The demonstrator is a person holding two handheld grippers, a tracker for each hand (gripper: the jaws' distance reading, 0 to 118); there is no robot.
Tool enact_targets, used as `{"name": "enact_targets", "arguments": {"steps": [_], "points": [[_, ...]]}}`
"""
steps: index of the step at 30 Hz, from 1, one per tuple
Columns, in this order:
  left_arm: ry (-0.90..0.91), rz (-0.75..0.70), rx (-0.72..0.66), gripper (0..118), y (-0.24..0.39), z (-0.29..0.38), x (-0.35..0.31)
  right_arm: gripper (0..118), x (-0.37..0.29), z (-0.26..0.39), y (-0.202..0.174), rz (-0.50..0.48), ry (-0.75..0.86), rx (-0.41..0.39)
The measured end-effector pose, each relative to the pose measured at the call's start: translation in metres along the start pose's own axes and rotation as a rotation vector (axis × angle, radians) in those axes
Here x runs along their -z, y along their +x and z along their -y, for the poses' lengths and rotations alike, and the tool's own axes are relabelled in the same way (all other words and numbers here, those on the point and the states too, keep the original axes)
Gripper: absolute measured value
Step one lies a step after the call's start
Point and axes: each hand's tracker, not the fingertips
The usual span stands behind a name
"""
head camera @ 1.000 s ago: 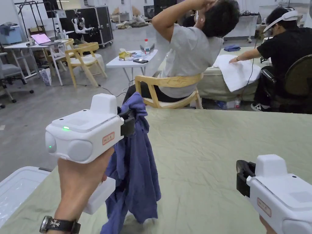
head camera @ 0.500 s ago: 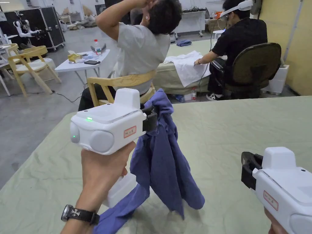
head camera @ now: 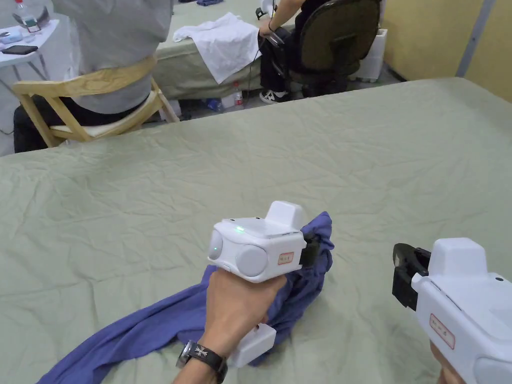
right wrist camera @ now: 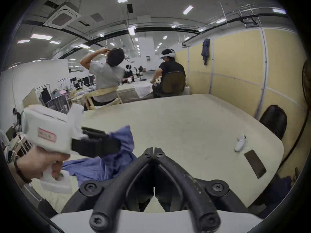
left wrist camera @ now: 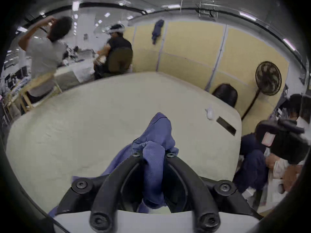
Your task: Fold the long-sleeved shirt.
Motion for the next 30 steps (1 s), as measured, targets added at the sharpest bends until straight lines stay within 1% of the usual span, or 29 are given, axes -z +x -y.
{"name": "enact_targets", "arguments": {"steps": [6, 10, 12, 13, 15, 17, 19, 22, 26, 30], "points": [[-0.142, 0.061, 0.022, 16, 0.034, 0.019, 0.087, 1, 0.012, 0.021, 0.038, 0.063, -0.059, 0.035], [-0.212, 0.064, 0.034, 16, 0.05, 0.034, 0.117, 1, 0.016, 0.029, 0.051, 0.085, -0.086, 0.048], [-0.231, 0.052, 0.048, 17, 0.057, 0.04, 0.121, 1, 0.017, 0.031, 0.054, 0.09, -0.093, 0.051], [-0.239, 0.053, 0.052, 21, 0.058, 0.042, 0.122, 1, 0.018, 0.031, 0.054, 0.092, -0.098, 0.052], [-0.23, 0.087, 0.041, 49, 0.052, 0.043, 0.118, 1, 0.018, 0.031, 0.053, 0.094, -0.102, 0.052], [-0.216, 0.1, 0.013, 68, 0.054, 0.041, 0.106, 1, 0.016, 0.03, 0.051, 0.092, -0.1, 0.052], [-0.189, 0.075, 0.011, 69, 0.053, 0.038, 0.085, 1, 0.013, 0.027, 0.046, 0.085, -0.097, 0.047], [-0.092, 0.054, 0.01, 69, 0.05, 0.036, 0.039, 1, 0.008, 0.023, 0.032, 0.069, -0.085, 0.023], [0.047, -0.056, -0.062, 69, 0.038, 0.043, -0.038, 1, -0.004, 0.014, 0.008, 0.032, -0.056, -0.018], [0.137, -0.186, -0.147, 69, 0.015, 0.063, -0.117, 1, -0.016, 0.006, -0.02, -0.007, -0.018, -0.045]]}}
